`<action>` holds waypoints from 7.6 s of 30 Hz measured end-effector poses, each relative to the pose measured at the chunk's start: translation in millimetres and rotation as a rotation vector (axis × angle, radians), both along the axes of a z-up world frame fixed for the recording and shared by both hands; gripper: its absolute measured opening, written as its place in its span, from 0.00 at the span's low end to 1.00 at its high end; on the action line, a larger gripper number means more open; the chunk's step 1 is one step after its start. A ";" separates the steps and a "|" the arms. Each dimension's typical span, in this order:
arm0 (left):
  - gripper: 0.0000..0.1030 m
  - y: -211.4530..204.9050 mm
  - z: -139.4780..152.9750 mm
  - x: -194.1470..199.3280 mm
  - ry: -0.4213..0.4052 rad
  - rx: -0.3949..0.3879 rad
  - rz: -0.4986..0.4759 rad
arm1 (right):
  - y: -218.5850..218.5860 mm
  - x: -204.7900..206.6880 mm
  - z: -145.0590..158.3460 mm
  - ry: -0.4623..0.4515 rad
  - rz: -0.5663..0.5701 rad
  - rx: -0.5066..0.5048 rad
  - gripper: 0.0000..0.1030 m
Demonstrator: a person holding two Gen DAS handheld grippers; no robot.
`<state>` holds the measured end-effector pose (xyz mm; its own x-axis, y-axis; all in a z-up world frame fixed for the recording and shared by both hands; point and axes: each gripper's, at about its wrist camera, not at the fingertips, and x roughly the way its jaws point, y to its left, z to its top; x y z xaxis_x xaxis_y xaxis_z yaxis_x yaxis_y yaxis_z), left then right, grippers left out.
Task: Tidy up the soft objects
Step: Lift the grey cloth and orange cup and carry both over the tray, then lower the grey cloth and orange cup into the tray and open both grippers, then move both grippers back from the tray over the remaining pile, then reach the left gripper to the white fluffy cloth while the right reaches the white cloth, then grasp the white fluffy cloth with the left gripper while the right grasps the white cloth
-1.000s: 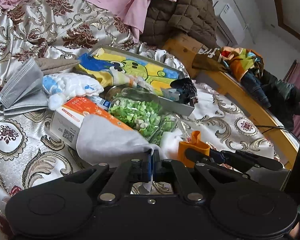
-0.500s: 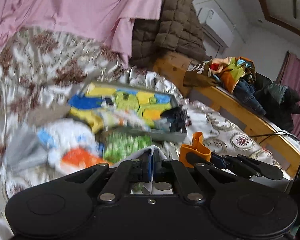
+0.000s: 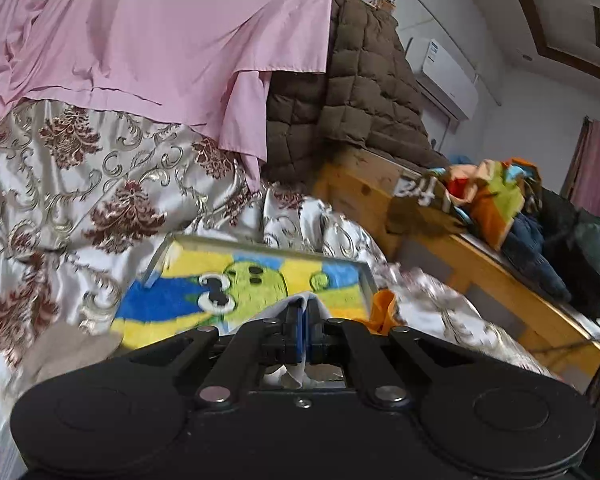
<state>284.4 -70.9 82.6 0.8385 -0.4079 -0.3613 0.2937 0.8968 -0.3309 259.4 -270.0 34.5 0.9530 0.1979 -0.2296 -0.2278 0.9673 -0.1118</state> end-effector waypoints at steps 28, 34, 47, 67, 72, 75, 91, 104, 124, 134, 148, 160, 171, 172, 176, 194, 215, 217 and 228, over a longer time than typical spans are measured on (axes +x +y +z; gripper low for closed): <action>0.03 -62.0 -90.2 117.0 0.162 0.082 0.018 | -48.2 64.5 -48.2 0.161 -0.043 0.187 0.39; 0.07 -59.3 -93.2 111.3 0.172 0.088 0.033 | -48.4 64.4 -46.9 0.151 -0.040 0.183 0.43; 0.18 -55.7 -83.3 99.8 0.155 0.144 0.058 | -45.4 61.9 -43.0 0.138 -0.034 0.171 0.49; 0.60 -25.6 -48.6 35.9 0.041 0.168 0.187 | -50.2 30.4 -14.0 0.079 -0.031 0.208 0.80; 0.77 -12.9 -40.0 12.8 0.016 0.167 0.221 | -51.8 15.9 -5.9 0.072 -0.028 0.227 0.91; 0.81 -6.9 -35.9 -0.1 0.009 0.167 0.228 | -52.8 6.9 -1.2 0.067 -0.030 0.240 0.96; 0.99 9.5 -16.5 -74.6 -0.061 0.134 0.271 | -41.7 -54.9 23.0 -0.013 -0.064 0.235 1.00; 0.99 29.8 -25.1 -135.6 -0.104 0.121 0.372 | -24.4 -108.4 13.8 -0.006 -0.126 0.200 1.00; 0.99 59.9 -61.8 -186.1 -0.036 0.171 0.362 | -33.0 -158.8 -11.8 0.187 -0.180 0.261 1.00; 0.99 53.9 -83.7 -188.8 0.022 0.189 0.300 | -8.7 -154.3 -29.4 0.303 -0.135 0.161 1.00; 0.99 48.5 -104.9 -184.2 0.065 0.249 0.244 | 1.6 -137.8 -47.9 0.433 -0.107 0.104 1.00; 0.99 54.4 -116.9 -172.4 0.120 0.256 0.252 | 14.2 -118.3 -61.5 0.469 -0.065 0.086 1.00; 0.99 56.1 -118.8 -150.6 0.108 0.258 0.261 | 17.1 -95.3 -73.8 0.463 -0.106 0.078 1.00; 0.99 56.7 -118.5 -148.0 0.106 0.256 0.263 | 16.9 -93.5 -74.5 0.463 -0.109 0.079 1.00; 0.99 57.8 -118.8 -138.3 0.115 0.237 0.260 | 18.0 -88.4 -76.7 0.472 -0.110 0.082 1.00; 0.99 55.6 -109.2 -50.7 0.107 0.368 0.192 | 3.0 -61.4 -88.5 0.512 -0.170 0.203 0.99; 0.55 37.6 -118.6 12.3 0.168 0.572 -0.032 | 9.3 -50.2 -99.2 0.550 -0.152 0.209 0.81; 0.48 40.0 -117.7 11.6 0.174 0.543 -0.034 | 9.9 -50.3 -99.1 0.553 -0.152 0.206 0.80; 0.08 42.2 -112.4 4.9 0.162 0.503 -0.023 | 10.8 -50.4 -98.8 0.564 -0.132 0.214 0.68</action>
<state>289.3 -28.7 -29.8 0.7487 -0.1687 -0.6411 0.2961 0.9503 0.0957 209.0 -259.2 -64.2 0.7156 0.1844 -0.6737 -0.0722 0.9789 0.1912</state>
